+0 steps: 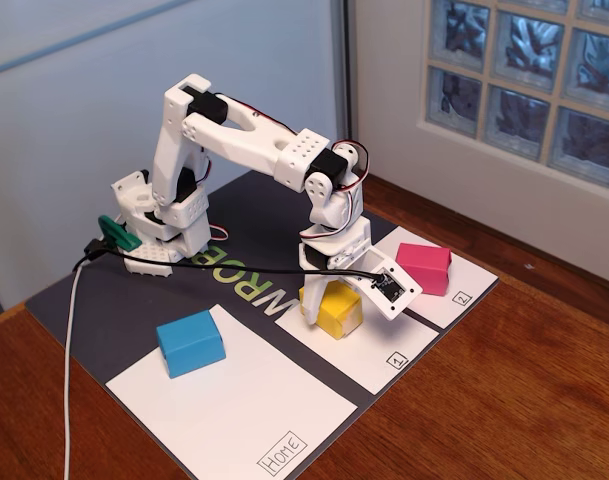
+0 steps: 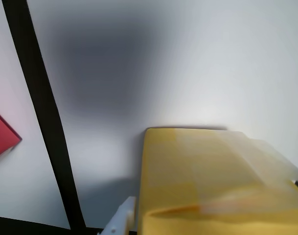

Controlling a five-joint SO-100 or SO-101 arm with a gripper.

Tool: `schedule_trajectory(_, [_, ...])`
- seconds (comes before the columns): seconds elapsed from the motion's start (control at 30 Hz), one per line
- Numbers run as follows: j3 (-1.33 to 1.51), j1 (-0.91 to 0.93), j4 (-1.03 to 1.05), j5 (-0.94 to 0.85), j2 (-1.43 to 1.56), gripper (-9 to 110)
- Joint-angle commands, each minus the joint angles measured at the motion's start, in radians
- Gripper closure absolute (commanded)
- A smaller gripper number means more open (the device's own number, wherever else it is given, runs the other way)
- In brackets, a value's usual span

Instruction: Move box yellow to zone 1

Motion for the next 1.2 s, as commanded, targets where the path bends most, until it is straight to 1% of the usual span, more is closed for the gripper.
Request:
schedule_trajectory(0.0, [-0.034, -0.003, -0.012, -0.009, 0.069, 64])
schedule_trajectory(0.5, [-0.048, -0.012, -0.005, -0.008, 0.209, 63])
schedule_trajectory(0.77, [-0.048, 0.000, 0.002, -0.038, 0.321, 66])
schedule_trajectory(1.0, [-0.021, 0.035, 0.023, -0.094, 0.431, 74])
schedule_trajectory(1.17, [0.034, 0.094, 0.023, -0.164, 0.515, 89])
